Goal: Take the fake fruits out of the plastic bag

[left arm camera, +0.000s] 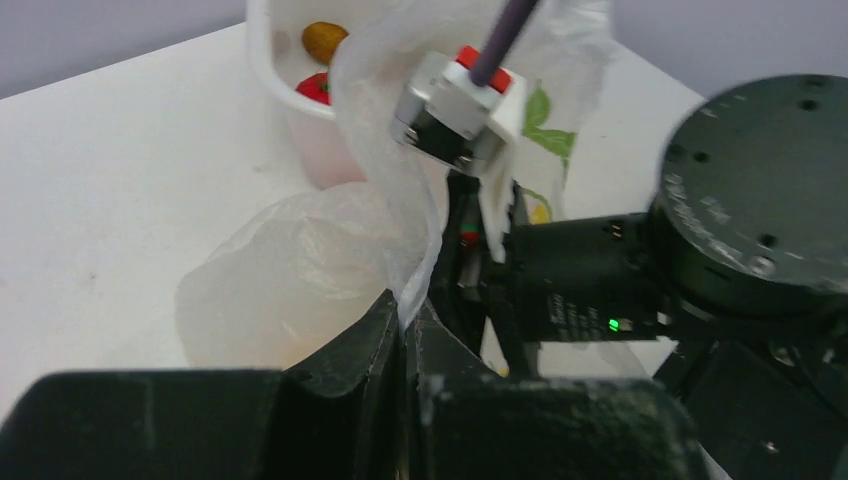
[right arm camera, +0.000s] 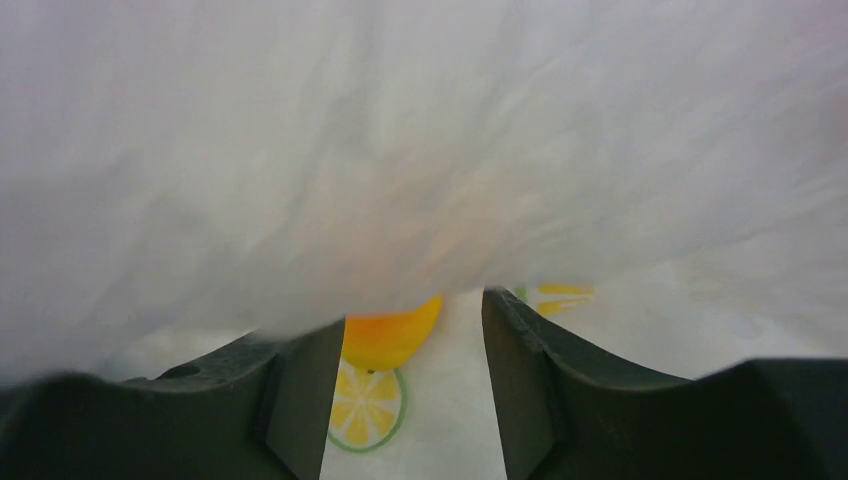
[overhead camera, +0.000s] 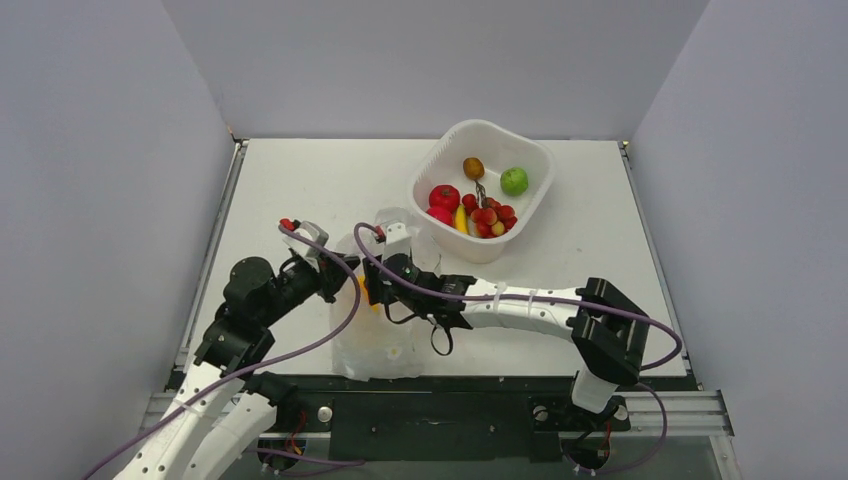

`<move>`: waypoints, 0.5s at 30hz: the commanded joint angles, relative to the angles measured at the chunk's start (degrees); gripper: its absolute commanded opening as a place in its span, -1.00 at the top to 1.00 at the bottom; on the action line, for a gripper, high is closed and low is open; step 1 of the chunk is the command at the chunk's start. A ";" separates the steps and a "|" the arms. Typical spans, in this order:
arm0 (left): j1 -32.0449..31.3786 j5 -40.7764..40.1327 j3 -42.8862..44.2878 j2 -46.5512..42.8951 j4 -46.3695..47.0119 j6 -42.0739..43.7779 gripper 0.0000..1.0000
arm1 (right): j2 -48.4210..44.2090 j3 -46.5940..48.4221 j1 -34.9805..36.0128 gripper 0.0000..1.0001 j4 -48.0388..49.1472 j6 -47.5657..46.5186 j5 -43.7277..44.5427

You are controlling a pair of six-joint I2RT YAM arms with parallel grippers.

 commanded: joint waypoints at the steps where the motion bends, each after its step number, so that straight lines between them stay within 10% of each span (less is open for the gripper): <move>1: 0.34 15.11 1.34 2.67 10.78 -7.09 1.00 | -3.50 -2.37 -4.83 0.02 2.93 0.93 3.66; 10: 0.41 10.99 3.76 3.01 3.81 -4.89 1.00 | -10.68 -6.12 -7.90 -0.01 -6.02 -5.50 13.18; 15: 0.42 7.44 0.74 -0.22 0.11 -2.83 1.00 | -10.06 -5.21 -6.70 -0.14 -5.31 -7.11 1.60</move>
